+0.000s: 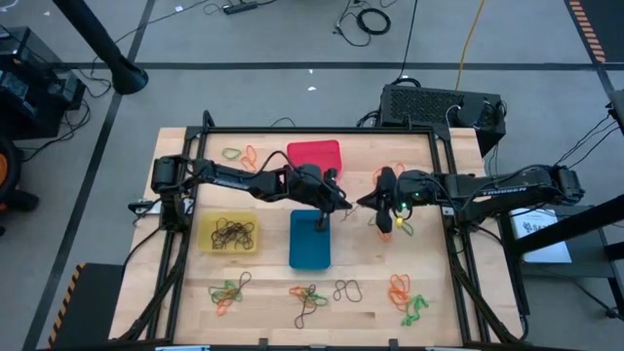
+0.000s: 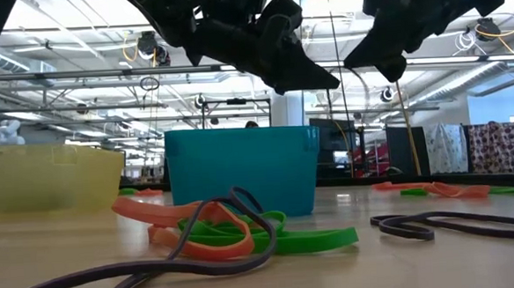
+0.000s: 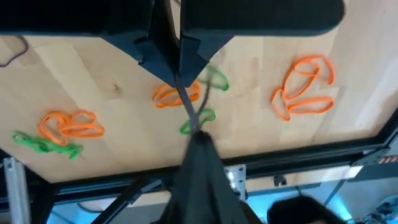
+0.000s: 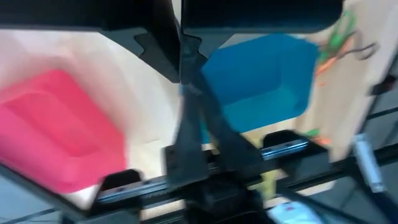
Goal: Sort rubber bands into baskets
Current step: Put the purple rubber band into the yellow bin
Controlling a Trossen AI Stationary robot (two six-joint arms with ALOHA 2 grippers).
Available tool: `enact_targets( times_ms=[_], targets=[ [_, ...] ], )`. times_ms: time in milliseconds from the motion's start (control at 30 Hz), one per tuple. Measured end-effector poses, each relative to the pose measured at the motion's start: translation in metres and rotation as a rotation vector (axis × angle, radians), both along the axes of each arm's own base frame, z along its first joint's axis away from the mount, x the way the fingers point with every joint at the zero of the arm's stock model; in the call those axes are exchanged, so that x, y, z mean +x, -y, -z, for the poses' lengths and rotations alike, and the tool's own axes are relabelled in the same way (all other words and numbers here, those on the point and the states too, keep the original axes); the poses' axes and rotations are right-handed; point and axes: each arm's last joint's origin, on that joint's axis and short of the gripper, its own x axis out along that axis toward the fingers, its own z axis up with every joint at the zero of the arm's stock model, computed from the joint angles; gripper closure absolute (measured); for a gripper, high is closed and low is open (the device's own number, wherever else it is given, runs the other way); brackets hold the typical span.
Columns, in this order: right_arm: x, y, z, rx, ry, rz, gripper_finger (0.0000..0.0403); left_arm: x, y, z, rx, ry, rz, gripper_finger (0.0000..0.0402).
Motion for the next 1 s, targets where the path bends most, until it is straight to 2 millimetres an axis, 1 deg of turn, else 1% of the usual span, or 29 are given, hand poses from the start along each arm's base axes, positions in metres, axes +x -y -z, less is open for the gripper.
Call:
enact_targets(
  times_ms=[133,233,333,433,533,633,733,867,1000],
  targets=[
    [-0.001,0.002,0.001,-0.014,-0.017,0.063,0.0403,-0.004,0.0,-0.005,-0.02,-0.029,-0.024,0.0398],
    [-0.003,0.002,0.005,0.007,-0.056,0.08,0.0403,-0.013,0.002,-0.013,0.007,-0.085,-0.081,0.0399],
    [-0.006,0.003,0.009,0.004,-0.098,0.125,0.0403,-0.027,0.006,-0.029,0.04,-0.132,-0.134,0.04],
    [-0.008,0.004,0.012,-0.001,-0.134,0.165,0.0403,-0.045,0.018,-0.053,0.036,-0.15,-0.164,0.04],
    [-0.01,0.004,0.014,0.01,-0.166,0.167,0.0403,-0.071,0.033,-0.081,0.006,-0.166,-0.194,0.04],
    [-0.013,0.002,0.019,0.072,-0.209,0.199,0.0403,-0.103,0.048,-0.107,-0.066,-0.189,-0.223,0.0401],
    [-0.017,-0.004,0.03,0.127,-0.234,0.219,0.0403,-0.137,0.064,-0.123,-0.194,-0.263,-0.249,0.0401],
    [-0.02,-0.015,0.042,0.132,-0.253,0.18,0.0403,-0.176,0.088,-0.129,-0.337,-0.41,-0.311,0.0401],
    [-0.02,-0.027,0.045,0.102,-0.204,0.164,0.0403,-0.203,0.109,-0.124,-0.358,-0.527,-0.441,0.0401]
  ],
)
